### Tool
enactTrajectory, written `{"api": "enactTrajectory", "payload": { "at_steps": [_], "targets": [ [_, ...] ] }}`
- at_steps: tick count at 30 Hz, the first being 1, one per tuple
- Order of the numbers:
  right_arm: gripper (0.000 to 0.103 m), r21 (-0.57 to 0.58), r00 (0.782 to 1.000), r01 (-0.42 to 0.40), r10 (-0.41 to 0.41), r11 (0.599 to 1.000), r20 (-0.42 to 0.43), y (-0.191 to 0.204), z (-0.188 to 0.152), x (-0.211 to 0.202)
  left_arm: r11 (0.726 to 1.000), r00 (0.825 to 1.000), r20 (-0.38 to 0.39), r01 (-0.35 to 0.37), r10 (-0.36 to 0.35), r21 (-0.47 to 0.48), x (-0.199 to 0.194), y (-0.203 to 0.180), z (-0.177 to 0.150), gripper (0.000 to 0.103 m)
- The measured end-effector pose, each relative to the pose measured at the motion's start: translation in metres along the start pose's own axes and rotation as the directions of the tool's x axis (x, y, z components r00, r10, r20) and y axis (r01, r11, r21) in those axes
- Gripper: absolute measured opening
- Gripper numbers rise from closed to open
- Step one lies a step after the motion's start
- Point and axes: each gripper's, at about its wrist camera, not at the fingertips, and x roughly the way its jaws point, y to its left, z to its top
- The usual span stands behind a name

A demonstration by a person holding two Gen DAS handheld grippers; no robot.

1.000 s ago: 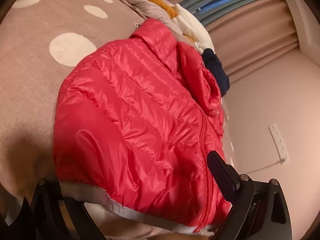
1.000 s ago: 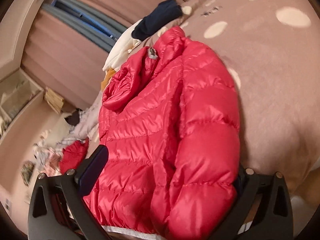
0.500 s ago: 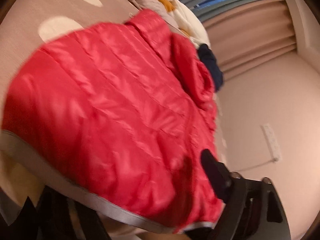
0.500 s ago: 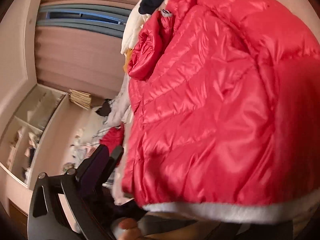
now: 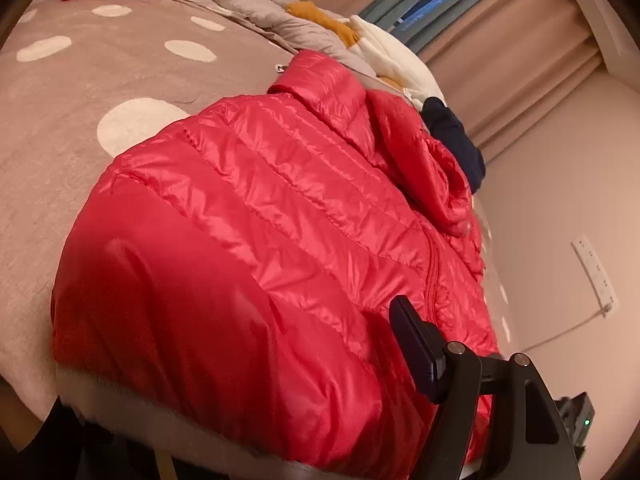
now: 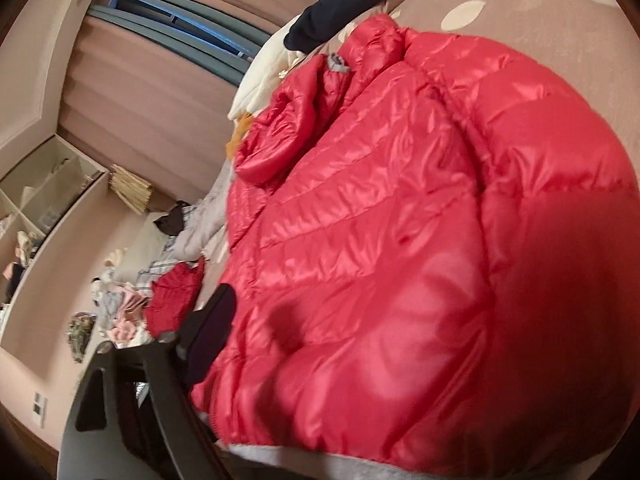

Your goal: Fold large clothes

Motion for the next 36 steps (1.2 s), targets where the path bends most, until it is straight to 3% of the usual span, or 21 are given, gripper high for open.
{"api": "enactTrajectory", "payload": {
  "at_steps": [2, 4, 7, 13, 20, 26, 31, 36],
  "targets": [
    [0.063, -0.013, 0.999, 0.046, -0.045, 0.999, 0.012, -0.002, 0.001, 0.004, 1.0, 1.0, 0.017, -0.006, 0.006, -0.029, 0.0, 0.006, 0.001, 0.058],
    [0.034, -0.016, 0.994, 0.11, -0.11, 0.994, 0.022, -0.008, 0.003, 0.005, 0.998, 0.999, 0.044, -0.015, 0.017, -0.065, -0.001, 0.014, 0.001, 0.048],
    [0.016, 0.013, 0.992, 0.117, -0.117, 0.993, 0.037, -0.022, 0.002, 0.005, 0.995, 0.998, 0.061, -0.019, 0.025, -0.095, -0.002, 0.024, 0.001, 0.033],
    [0.014, -0.089, 0.981, 0.192, -0.188, 0.977, 0.05, -0.012, 0.002, 0.008, 0.997, 0.992, 0.104, -0.067, 0.07, -0.033, -0.006, 0.018, -0.006, 0.03],
    [0.014, -0.041, 0.986, 0.166, -0.165, 0.985, 0.024, -0.018, 0.008, 0.007, 0.994, 0.985, 0.134, -0.108, 0.109, -0.014, -0.008, 0.011, -0.007, 0.028],
    [0.015, -0.092, 0.978, 0.206, -0.205, 0.974, 0.028, -0.003, 0.009, 0.003, 0.987, 0.97, 0.191, -0.159, 0.153, 0.018, -0.021, 0.001, -0.005, 0.023],
    [0.014, -0.088, 0.987, 0.155, -0.15, 0.984, 0.059, 0.007, 0.016, -0.015, 0.982, 0.944, 0.293, -0.179, 0.153, 0.064, -0.052, -0.014, -0.001, 0.021],
    [0.015, -0.118, 0.991, 0.095, -0.083, 0.988, 0.103, 0.026, 0.024, -0.044, 0.991, 0.945, 0.314, -0.12, 0.096, 0.058, -0.078, -0.017, 0.002, 0.021]
  ]
}}
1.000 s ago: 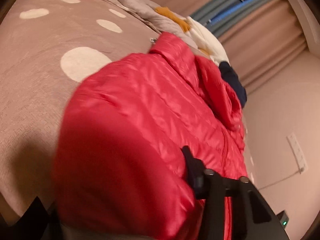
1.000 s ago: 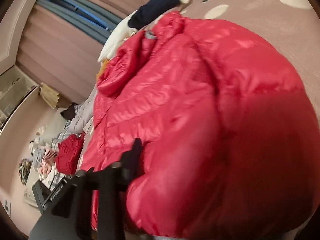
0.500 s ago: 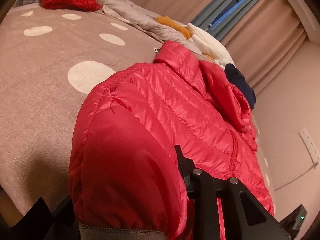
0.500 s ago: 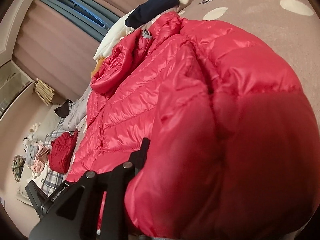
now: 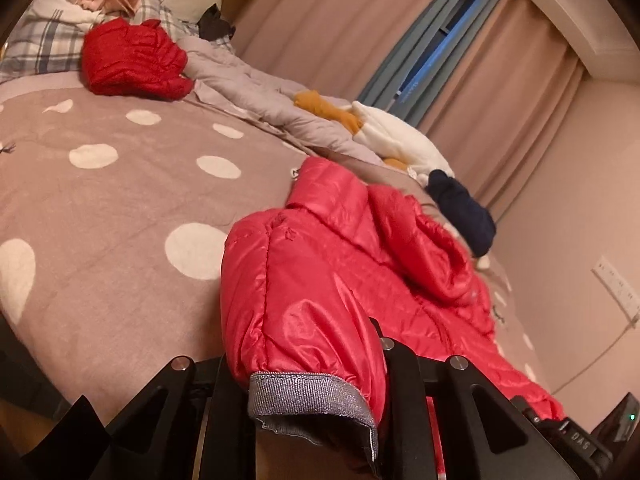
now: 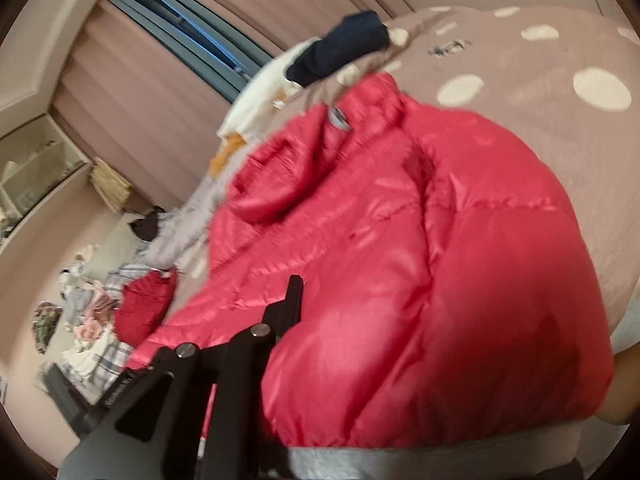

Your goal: Fold large clothes

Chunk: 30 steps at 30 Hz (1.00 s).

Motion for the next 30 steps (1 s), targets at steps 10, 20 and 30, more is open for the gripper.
{"api": "enactTrajectory", "payload": {
  "at_steps": [10, 20, 30],
  "targets": [
    [0.018, -0.113, 0.997, -0.075, 0.078, 0.991, 0.018, 0.032, 0.012, -0.045, 0.997, 0.997, 0.028, 0.074, -0.074, -0.017, -0.036, -0.004, 0.014, 0.02],
    [0.022, -0.165, 0.986, -0.159, 0.166, 0.973, 0.025, 0.048, 0.021, -0.079, 0.985, 0.984, 0.065, 0.17, -0.167, -0.032, -0.069, -0.007, 0.026, 0.02],
    [0.025, -0.14, 0.984, -0.178, 0.181, 0.974, 0.005, 0.033, 0.024, -0.079, 0.983, 0.983, 0.051, 0.18, -0.179, -0.023, -0.067, -0.01, 0.025, 0.02]
  ]
}}
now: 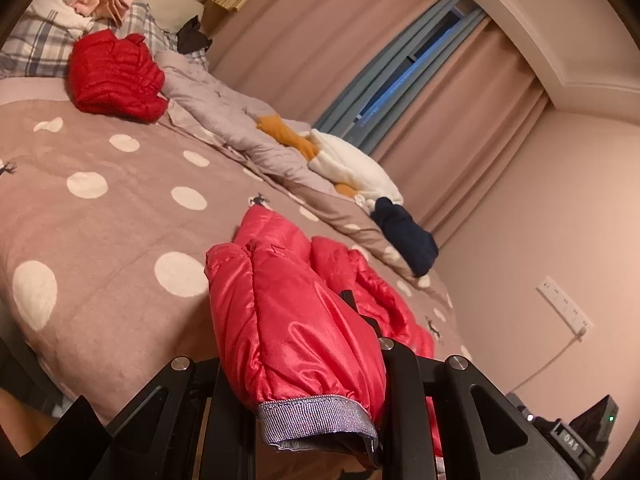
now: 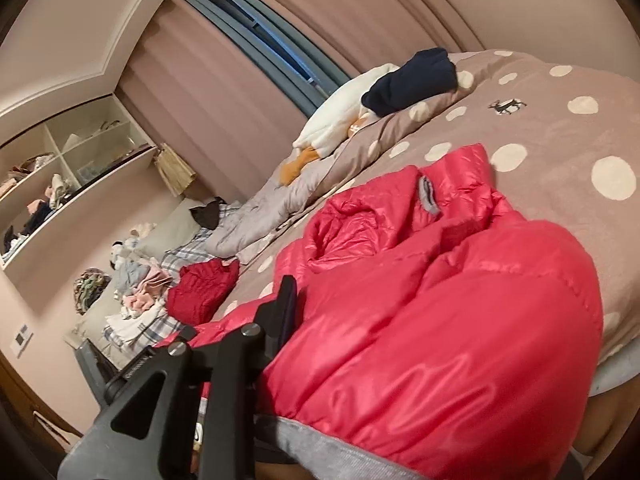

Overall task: Fold large clothes
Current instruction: 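Hold the folded jacket with both tools and press the fold flat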

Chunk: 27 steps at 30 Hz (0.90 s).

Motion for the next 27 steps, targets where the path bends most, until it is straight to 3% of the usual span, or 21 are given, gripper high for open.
{"api": "enactTrajectory", "payload": {
  "at_steps": [8, 23, 27],
  "targets": [
    [0.025, -0.133, 0.998, 0.032, -0.025, 0.991, 0.055, 0.024, -0.001, -0.015, 1.0, 0.999, 0.029, 0.022, -0.022, -0.013, -0.014, -0.004, 0.008, 0.02],
    [0.025, -0.125, 0.997, 0.026, -0.016, 0.992, 0.077, 0.026, 0.006, -0.024, 0.999, 0.998, 0.049, 0.026, -0.027, 0.025, -0.026, -0.016, 0.01, 0.02],
    [0.025, -0.135, 0.996, 0.01, 0.002, 0.991, 0.089, 0.027, 0.01, -0.026, 0.997, 0.998, 0.06, 0.009, -0.014, 0.078, -0.023, -0.028, 0.018, 0.02]
  ]
}}
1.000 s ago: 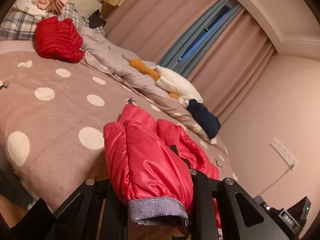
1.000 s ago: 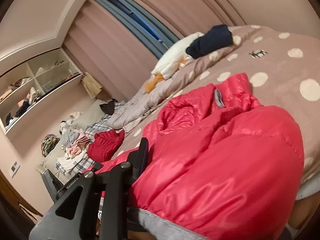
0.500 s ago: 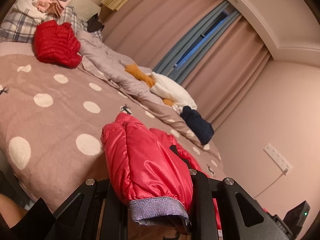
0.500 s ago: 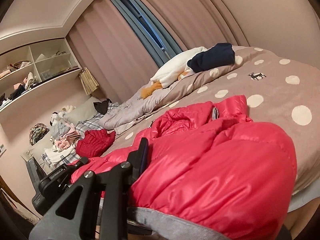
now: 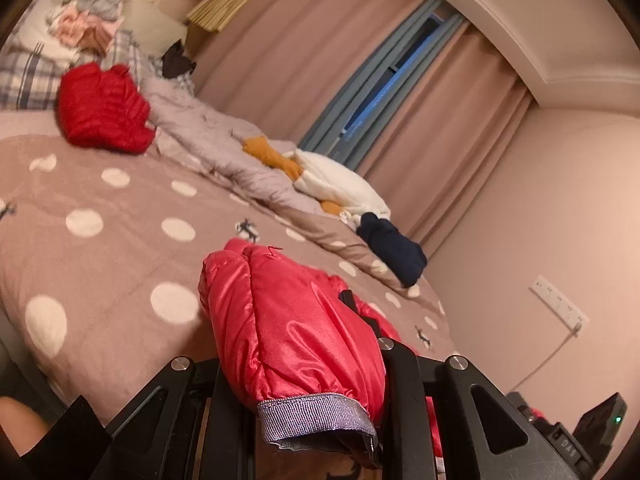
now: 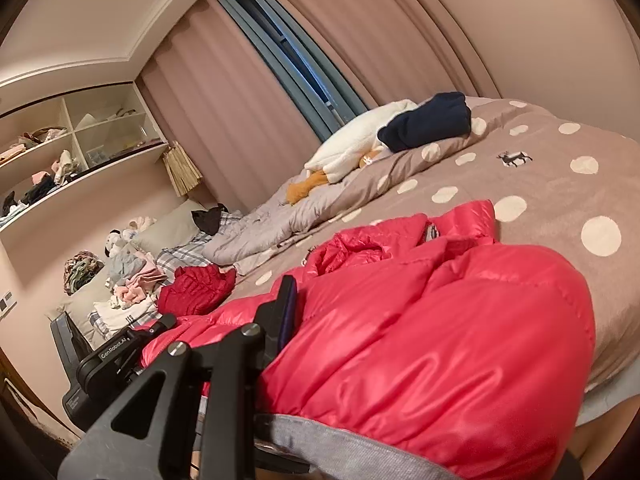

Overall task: Fold large clothes
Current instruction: 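Hold the folded jacket with both tools and press the fold flat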

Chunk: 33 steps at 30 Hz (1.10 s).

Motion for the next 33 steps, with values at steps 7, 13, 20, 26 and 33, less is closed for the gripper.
{"api": "enactTrajectory", "payload": {
  "at_steps": [7, 13, 20, 26, 33],
  "targets": [
    [0.025, -0.034, 0.999, 0.043, -0.044, 0.999, -0.013, -0.007, 0.032, 0.041, 0.984, 0.998, -0.006, -0.057, 0.059, 0.171, 0.067, -0.025, 0.024, 0.02],
    [0.026, -0.123, 0.985, 0.146, -0.157, 0.982, -0.077, -0.011, 0.068, 0.123, 0.957, 0.981, -0.058, -0.168, 0.187, 0.238, 0.153, -0.031, 0.034, 0.02],
    [0.026, -0.15, 0.948, 0.234, -0.259, 0.961, -0.183, -0.038, 0.082, 0.201, 0.896, 0.938, -0.079, -0.295, 0.338, 0.331, 0.217, -0.028, 0.017, 0.021],
    [0.045, -0.125, 0.915, 0.275, -0.299, 0.953, -0.27, -0.055, 0.071, 0.228, 0.899, 0.929, -0.115, -0.3, 0.351, 0.32, 0.224, -0.03, 0.016, 0.064],
    [0.1, -0.175, 0.964, 0.167, -0.198, 0.97, -0.179, -0.038, 0.073, 0.21, 0.891, 0.947, -0.016, -0.298, 0.322, 0.342, 0.206, -0.04, 0.02, 0.093]
  ]
}}
